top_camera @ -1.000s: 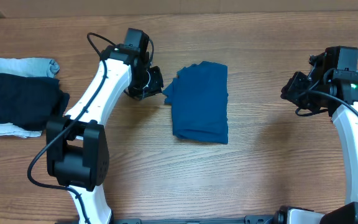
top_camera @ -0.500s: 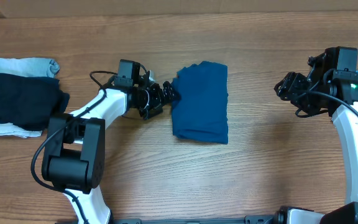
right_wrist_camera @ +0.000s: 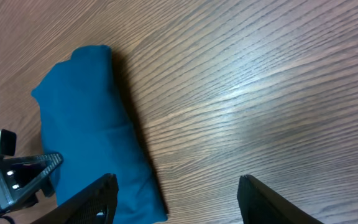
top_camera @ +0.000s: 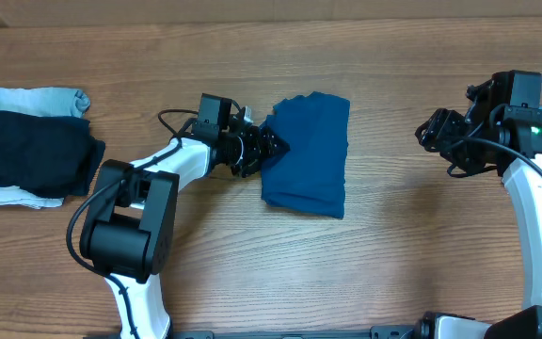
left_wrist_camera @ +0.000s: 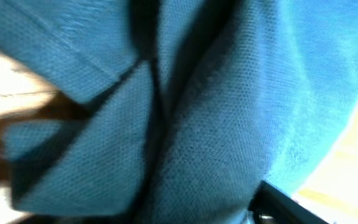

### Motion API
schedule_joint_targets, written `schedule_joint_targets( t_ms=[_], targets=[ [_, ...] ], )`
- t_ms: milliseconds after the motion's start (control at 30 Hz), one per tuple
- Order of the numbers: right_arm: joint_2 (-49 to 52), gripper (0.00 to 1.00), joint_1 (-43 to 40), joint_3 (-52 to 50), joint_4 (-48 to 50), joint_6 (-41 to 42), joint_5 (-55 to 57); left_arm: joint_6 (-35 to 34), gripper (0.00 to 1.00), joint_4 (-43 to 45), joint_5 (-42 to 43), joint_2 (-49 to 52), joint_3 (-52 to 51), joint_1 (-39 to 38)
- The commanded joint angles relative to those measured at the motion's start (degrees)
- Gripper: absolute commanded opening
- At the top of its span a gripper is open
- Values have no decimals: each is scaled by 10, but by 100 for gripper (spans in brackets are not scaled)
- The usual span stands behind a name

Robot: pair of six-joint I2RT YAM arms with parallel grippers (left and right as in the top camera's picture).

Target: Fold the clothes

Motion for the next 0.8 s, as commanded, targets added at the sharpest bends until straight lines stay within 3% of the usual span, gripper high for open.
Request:
schedule_joint_targets(
  t_ms=[0,100,133,267,333,433,533,767],
  targets=[
    [-2,66,0,17,1,-4,-3,13,59,12,-41,39,-17,-5],
    [-2,65,0,17,1,-4,-3,28,46,20,-39,39,-17,-5],
    [-2,65,0,17,1,-4,-3,32,33,21,-37,39,-17,-5],
    [-2,65,0,17,-3,-4,-3,94,20,64,31,39,-11,-4],
    [-2,65,0,17,-3,-4,-3,107,17,63,60,39,6,-4],
    [-2,65,0,17,-4,-4,-3,107,4,30,78,27,47,-4],
    [-2,65,0,17,-3,-4,-2,86,4,10,73,-25,76,5],
    [-2,66,0,17,-3,-4,-2,31,4,-45,-31,-139,76,63]
  ],
)
